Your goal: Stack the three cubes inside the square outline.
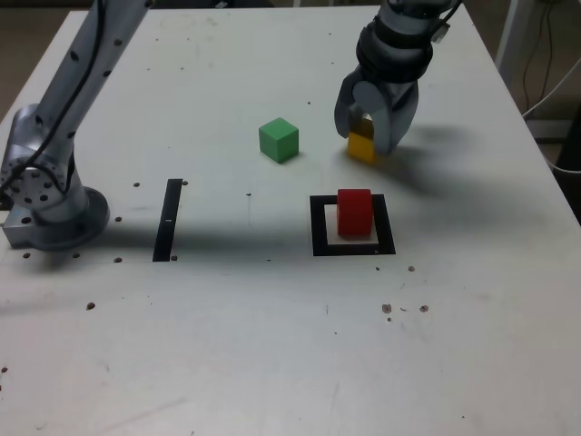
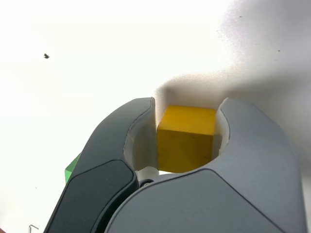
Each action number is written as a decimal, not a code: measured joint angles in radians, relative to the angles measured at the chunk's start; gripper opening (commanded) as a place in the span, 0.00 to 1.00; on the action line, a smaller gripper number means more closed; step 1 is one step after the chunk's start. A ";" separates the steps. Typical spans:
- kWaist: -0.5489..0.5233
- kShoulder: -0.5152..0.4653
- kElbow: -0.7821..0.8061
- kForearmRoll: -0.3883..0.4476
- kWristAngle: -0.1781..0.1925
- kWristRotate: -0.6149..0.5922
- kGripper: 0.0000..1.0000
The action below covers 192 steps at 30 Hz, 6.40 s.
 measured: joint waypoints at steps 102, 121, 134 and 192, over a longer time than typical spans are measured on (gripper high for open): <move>-0.221 -0.097 0.019 0.198 -0.247 -0.724 0.94; -0.208 -0.219 0.035 0.255 -0.178 -0.724 0.99; -0.050 -0.278 0.133 0.265 -0.174 -0.662 0.99; 0.277 -0.312 0.346 -0.037 -0.067 0.176 0.99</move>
